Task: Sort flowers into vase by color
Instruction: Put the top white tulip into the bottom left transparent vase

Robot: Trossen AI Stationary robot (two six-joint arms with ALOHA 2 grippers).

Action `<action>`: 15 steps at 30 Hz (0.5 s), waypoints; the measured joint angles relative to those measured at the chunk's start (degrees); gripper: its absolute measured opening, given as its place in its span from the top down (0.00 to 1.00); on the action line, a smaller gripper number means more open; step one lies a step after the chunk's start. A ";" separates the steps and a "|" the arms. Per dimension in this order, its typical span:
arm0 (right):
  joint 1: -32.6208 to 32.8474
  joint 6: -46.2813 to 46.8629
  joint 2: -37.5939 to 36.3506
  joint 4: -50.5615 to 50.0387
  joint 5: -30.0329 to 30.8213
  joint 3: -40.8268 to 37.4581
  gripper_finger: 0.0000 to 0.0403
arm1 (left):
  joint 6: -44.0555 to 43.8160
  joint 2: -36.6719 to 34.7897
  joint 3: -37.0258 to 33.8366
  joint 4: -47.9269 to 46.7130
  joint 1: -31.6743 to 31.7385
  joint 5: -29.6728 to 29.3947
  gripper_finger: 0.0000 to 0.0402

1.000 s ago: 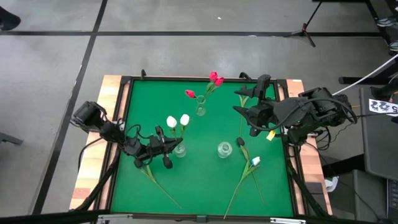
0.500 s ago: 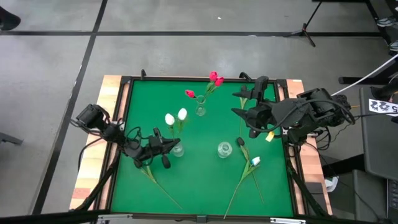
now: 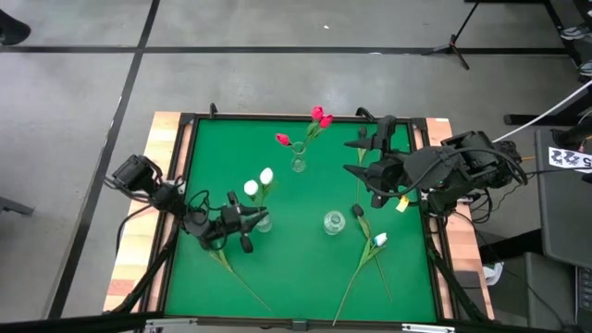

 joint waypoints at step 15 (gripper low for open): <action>0.02 3.40 -0.02 -5.21 -1.01 0.00 0.41 | 4.08 -1.81 0.00 -0.07 -3.42 -6.67 0.38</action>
